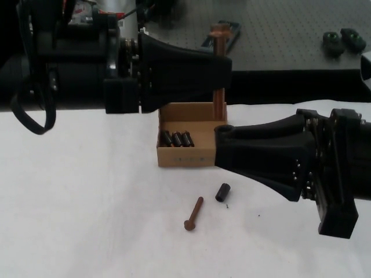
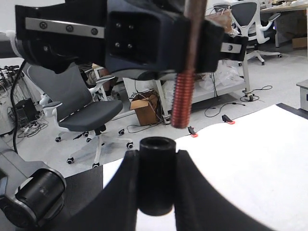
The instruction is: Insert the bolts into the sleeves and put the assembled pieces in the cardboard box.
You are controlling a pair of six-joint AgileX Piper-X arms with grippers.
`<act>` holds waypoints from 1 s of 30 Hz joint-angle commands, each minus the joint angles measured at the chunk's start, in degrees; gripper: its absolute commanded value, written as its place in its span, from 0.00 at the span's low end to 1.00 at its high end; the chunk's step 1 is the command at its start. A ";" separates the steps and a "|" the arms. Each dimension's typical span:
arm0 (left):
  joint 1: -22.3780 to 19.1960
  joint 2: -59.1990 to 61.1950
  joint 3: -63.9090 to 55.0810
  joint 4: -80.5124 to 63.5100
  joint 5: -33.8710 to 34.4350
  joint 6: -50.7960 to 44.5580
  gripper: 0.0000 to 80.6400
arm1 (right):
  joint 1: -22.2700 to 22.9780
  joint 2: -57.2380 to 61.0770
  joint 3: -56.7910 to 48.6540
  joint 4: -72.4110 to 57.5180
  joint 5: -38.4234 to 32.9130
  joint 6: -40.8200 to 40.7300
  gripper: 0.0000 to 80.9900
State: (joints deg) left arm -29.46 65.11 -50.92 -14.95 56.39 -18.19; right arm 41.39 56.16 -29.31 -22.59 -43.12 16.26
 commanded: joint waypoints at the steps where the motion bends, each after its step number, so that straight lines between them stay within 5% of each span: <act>1: 0.16 -0.46 -0.26 -1.38 1.17 0.19 0.01 | -0.22 -0.02 -0.75 -1.47 2.11 -0.03 0.03; 30: 0.16 -0.46 -0.26 -1.38 1.98 -1.09 0.01 | -0.22 0.13 -0.75 -1.63 3.76 0.88 0.03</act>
State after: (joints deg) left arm -29.45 65.11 -50.92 -15.09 57.41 -19.10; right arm 41.39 56.16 -29.31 -23.20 -39.58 16.71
